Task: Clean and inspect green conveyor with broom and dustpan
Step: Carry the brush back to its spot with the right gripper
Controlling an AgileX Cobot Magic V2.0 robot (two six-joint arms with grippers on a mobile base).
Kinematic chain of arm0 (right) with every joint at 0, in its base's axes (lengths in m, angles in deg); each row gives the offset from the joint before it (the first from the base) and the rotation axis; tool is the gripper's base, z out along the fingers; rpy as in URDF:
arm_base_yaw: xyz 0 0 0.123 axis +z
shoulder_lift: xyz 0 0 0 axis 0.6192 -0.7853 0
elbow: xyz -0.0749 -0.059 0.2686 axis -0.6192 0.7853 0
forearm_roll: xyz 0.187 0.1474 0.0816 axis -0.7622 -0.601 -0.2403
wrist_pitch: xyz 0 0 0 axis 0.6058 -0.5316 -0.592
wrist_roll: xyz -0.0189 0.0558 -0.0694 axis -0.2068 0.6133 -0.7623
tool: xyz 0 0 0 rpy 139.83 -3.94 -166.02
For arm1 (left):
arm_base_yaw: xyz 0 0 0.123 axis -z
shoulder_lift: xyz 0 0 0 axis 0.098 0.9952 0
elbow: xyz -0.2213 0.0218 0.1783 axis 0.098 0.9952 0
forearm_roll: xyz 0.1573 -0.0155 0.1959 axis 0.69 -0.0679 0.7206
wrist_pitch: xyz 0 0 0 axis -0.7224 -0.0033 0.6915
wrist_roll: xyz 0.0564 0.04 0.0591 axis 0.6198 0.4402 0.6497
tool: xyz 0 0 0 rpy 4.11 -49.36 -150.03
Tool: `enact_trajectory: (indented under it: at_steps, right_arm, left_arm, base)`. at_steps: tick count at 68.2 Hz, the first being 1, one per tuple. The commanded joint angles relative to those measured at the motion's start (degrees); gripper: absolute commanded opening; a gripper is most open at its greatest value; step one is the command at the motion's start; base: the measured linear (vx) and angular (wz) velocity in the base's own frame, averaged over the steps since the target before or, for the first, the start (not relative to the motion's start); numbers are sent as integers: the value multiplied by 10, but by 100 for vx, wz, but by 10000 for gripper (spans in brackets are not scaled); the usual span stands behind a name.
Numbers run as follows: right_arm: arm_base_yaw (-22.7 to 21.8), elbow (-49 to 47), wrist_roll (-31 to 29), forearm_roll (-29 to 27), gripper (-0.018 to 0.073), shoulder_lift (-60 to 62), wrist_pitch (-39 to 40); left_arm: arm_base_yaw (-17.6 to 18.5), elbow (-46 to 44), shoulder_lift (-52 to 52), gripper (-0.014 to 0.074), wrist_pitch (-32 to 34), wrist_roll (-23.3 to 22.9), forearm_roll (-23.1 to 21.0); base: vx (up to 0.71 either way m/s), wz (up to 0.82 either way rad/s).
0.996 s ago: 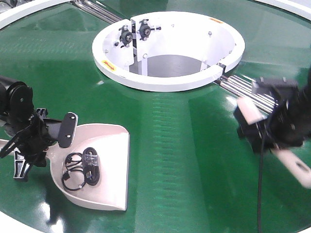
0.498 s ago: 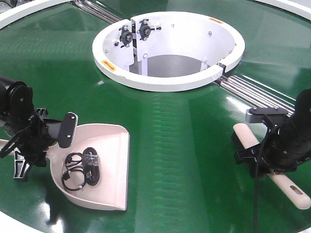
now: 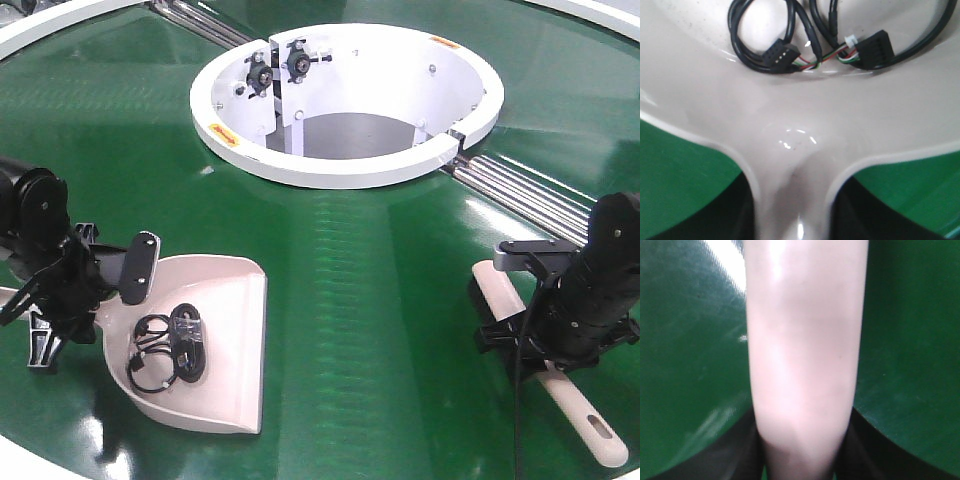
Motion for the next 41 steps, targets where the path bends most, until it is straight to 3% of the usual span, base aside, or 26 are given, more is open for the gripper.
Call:
enact_trajectory:
  at_steps: [1, 41]
  right_arm:
    - [-3, -13, -8, -2, 139, 19, -2]
    - [-3, -13, -8, -2, 450, 20, -1]
  left_arm:
    - [6, -14, -21, -8, 1, 3, -4]
    - [5, -14, -21, 0, 48, 3, -21]
  base:
    - [0, 0]
    - [0, 0]
